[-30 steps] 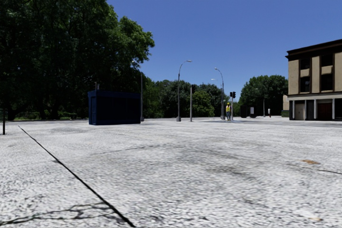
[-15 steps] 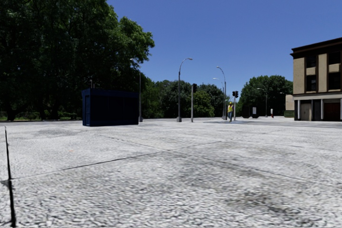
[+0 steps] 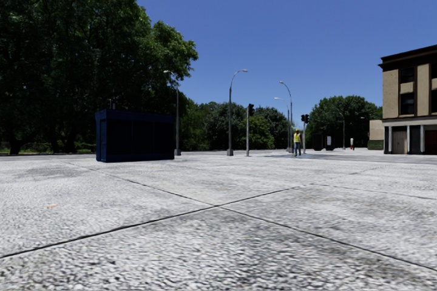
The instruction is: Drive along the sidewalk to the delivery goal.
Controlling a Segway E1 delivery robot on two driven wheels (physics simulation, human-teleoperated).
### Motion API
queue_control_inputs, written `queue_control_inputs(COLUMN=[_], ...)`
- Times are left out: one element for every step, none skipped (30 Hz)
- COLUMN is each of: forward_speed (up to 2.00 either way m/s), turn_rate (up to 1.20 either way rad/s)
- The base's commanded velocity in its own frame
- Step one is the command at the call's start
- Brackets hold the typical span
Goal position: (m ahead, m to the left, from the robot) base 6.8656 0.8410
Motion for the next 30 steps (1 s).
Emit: queue_control_inputs(forward_speed=[1.72,1.72,1.71,1.71,1.71,1.71,1.64,1.64,1.61,1.6,1.59,1.59,1.56,1.52,1.47,1.47,1.43,1.4,1.35,1.35,1.32,1.31,1.28,1.28,1.25,1.24,1.23,1.23,1.21,1.2], turn_rate=[0.16,0.16,0.15,0.15,0.0,0.0,0.0,0.0,0.13,0.17,0.18,0.18,0.18,0.18,0.18,0.18,0.18,0.18,0.18,0.18,0.18,0.18,0.18,0.18,0.18,0.18,0.19,0.19,0.2,0.27])
